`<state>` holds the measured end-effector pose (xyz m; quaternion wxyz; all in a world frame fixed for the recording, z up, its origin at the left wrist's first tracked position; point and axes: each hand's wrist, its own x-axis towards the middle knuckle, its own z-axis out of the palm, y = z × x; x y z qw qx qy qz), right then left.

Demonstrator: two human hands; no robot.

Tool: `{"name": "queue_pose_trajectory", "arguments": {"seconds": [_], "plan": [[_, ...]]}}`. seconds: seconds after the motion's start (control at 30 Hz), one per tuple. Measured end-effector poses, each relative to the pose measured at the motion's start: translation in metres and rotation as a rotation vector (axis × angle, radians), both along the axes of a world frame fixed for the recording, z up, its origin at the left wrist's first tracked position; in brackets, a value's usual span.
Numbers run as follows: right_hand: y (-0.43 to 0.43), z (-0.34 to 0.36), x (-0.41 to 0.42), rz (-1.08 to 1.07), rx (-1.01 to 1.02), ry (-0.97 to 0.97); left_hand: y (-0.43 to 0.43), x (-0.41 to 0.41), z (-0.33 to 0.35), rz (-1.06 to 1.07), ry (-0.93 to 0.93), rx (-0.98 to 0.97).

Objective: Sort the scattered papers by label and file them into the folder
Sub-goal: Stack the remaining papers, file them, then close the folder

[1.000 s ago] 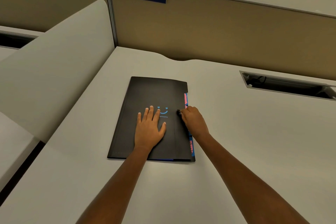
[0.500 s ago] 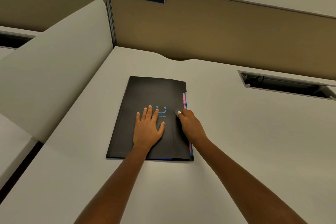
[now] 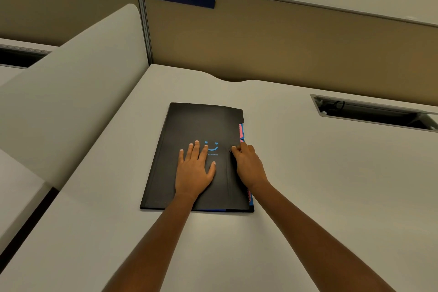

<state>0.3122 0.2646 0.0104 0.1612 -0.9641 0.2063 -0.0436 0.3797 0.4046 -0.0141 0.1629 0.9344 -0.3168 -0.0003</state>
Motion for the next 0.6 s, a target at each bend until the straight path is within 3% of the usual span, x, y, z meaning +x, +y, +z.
{"name": "queue_pose_trajectory", "arguments": {"seconds": [0.33,0.6], "plan": [[0.002,-0.004,-0.002,0.012,-0.078,0.035,0.0,0.0,0.0,0.007,0.006,0.025],[-0.014,-0.002,0.0,-0.055,0.025,-0.008,0.002,0.003,0.003,-0.007,0.031,0.024]]}}
